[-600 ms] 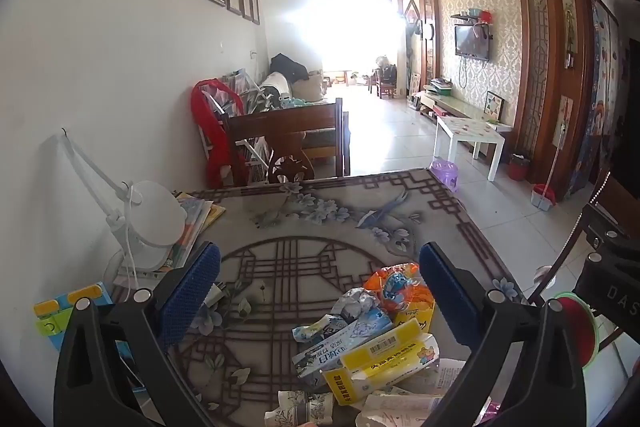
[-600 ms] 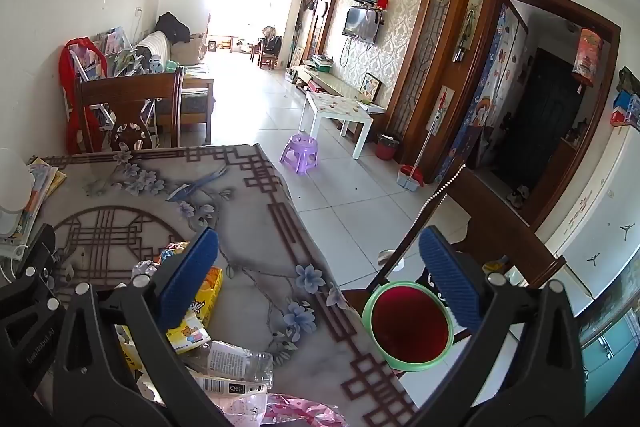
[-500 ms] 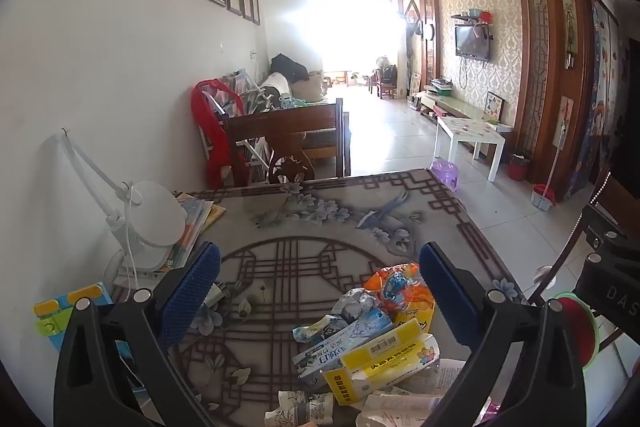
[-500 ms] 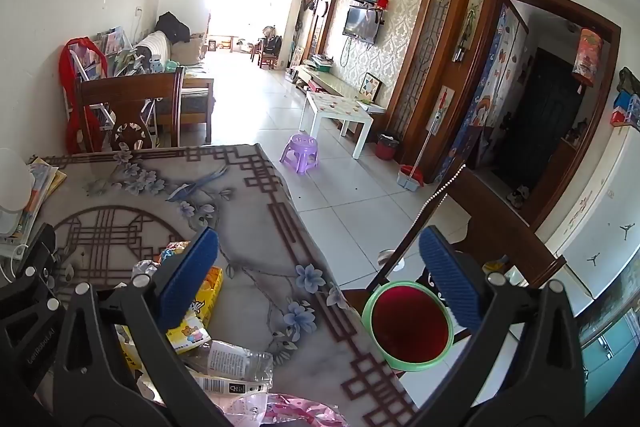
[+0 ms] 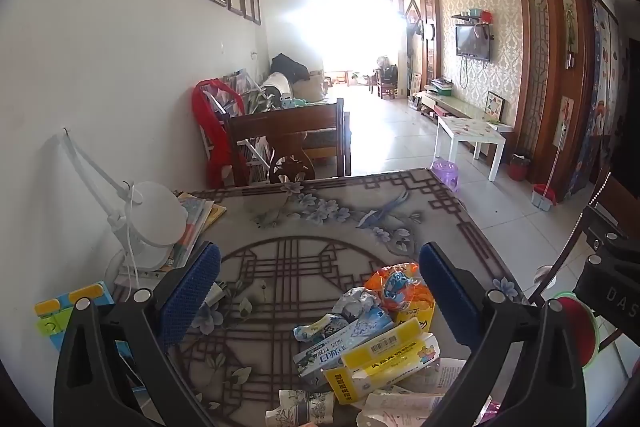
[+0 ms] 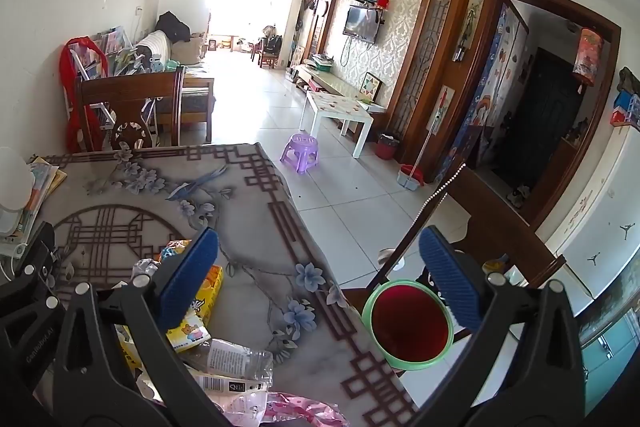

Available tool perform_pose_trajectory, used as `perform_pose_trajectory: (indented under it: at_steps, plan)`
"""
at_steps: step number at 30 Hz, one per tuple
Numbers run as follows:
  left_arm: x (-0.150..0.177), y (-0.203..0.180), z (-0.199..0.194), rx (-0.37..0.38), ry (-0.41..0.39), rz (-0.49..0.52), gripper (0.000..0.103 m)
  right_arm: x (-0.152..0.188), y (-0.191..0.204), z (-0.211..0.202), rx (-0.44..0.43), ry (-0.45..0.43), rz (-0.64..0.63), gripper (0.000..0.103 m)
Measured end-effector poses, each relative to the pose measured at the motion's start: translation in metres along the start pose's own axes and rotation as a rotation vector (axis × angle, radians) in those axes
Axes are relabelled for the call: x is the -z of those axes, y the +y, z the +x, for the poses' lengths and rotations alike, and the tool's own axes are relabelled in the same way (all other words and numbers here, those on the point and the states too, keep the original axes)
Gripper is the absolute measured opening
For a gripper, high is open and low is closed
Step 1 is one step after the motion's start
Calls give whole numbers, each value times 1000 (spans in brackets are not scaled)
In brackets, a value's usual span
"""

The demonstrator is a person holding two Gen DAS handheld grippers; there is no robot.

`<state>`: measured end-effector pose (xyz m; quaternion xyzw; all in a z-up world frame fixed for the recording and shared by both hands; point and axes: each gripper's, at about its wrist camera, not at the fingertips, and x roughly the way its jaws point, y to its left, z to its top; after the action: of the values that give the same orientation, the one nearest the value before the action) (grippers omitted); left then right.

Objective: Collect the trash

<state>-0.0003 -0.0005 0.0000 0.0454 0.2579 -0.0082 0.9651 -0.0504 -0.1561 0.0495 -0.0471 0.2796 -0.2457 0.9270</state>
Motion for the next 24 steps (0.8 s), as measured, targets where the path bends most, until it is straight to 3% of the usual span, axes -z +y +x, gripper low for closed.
perform_pose_trajectory:
  at_steps: [10,15,19,22,24]
  plan:
    - [3,10,6,35,56,-54,95,4,-2,4,10,6,7,99]
    - [9,9,19,28,55,-48,95,8,-6,7,-13,15,16,99]
    - [13,12,20,72,22,-94,95,15,-8,5,-56,-25,20,99]
    - [15,12,27,150,103,-118,95,20,-7,6,-72,-40,16,99]
    - [16,8,31,157,137,-102,95,23,-6,7,-81,-39,19,99]
